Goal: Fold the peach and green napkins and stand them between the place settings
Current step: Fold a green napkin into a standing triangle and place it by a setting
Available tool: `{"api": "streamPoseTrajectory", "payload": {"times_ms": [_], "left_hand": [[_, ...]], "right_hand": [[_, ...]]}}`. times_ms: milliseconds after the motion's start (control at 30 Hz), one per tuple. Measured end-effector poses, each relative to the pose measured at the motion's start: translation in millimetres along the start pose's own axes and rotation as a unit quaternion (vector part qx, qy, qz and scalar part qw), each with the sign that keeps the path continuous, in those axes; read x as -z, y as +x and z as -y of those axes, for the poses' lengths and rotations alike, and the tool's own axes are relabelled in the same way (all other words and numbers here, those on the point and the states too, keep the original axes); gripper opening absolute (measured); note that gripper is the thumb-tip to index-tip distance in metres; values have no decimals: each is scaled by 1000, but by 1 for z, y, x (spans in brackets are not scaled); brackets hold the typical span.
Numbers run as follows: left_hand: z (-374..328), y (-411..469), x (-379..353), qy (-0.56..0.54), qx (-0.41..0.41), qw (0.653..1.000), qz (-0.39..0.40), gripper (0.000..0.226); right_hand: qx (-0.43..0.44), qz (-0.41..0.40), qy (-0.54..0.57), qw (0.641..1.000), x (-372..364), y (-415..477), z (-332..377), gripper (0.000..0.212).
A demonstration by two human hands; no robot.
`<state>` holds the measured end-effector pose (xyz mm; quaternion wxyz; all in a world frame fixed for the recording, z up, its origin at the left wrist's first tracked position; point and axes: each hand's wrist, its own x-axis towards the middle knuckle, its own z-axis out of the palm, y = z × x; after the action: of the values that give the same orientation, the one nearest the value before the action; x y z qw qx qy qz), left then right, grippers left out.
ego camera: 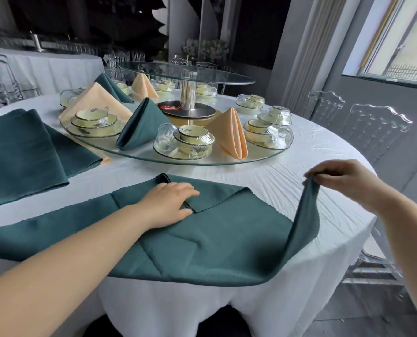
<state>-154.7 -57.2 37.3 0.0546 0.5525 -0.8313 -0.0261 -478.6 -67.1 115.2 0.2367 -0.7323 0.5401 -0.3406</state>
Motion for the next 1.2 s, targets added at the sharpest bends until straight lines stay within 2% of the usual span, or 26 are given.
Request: {"api": "streamPoseTrajectory", "payload": {"times_ms": [167,267,367,433,500,600,700,800,900,1000,1067,1200], "left_hand": [[7,23,0,81,-60,995,-26,32],[11,37,5,88,-50,994,-46,29],[16,58,25,22,37,992,-117,27],[20,76,39,-32,101,978,-181,26],[23,91,46,-134,140,954,-226,27],[23,94,40,-242,163,925,-242,34],[18,73,30,-287,140,922,-220,28],[7,38,23,-320,99,926,-175,29],[-13,1,17,-337,49,932,-124,32],[-29,-21,8,-276,0,959,-70,53],[-35,-27,0,-213,-11,976,-33,55],[-41,-29,-14,-129,-7,990,47,55]], "right_hand": [[2,1,10,1000,-21,22,6,33],[-13,0,54,998,-28,30,4,29],[-20,-6,77,997,-38,40,1,28],[-21,-13,84,996,-50,48,3,28],[-17,-21,64,998,-65,60,6,25],[-4,-18,1,1000,-93,82,15,3],[17,-14,-44,999,-123,103,24,11],[26,-2,-108,994,-147,117,32,12],[24,15,-179,983,-164,124,31,24],[-1,16,-196,981,-171,125,28,21],[-9,6,-178,984,-175,126,29,25],[2,-27,-154,988,-180,129,28,20]]}}
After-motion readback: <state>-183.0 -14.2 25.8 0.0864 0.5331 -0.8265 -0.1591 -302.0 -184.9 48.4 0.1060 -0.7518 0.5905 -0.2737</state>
